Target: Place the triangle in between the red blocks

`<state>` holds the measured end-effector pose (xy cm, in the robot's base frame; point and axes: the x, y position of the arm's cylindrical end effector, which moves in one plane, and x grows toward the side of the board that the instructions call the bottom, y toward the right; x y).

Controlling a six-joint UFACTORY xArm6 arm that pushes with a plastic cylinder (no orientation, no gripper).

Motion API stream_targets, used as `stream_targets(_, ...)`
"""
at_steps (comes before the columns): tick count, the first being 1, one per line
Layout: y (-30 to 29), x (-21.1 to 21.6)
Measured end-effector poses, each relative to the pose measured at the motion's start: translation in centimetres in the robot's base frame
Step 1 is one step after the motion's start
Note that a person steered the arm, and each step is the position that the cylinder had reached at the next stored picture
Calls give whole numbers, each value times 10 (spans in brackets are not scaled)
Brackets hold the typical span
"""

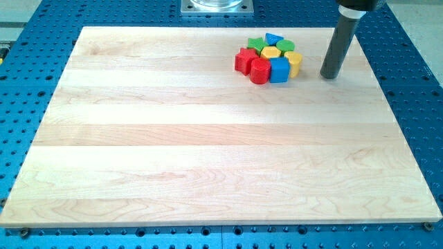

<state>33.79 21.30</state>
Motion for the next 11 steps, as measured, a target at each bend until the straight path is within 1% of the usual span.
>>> stream_targets(2,0,7)
stream_targets(3,-2,-11)
stream_targets(4,-2,-65)
stream_targets(5,-24,-125)
stream_targets(6,-111,-146)
stream_targets(7,-136,-116)
stream_targets(8,-116,-114)
stream_targets(9,-98,-123)
stream_targets(10,-96,-96)
stream_targets(11,-95,-56)
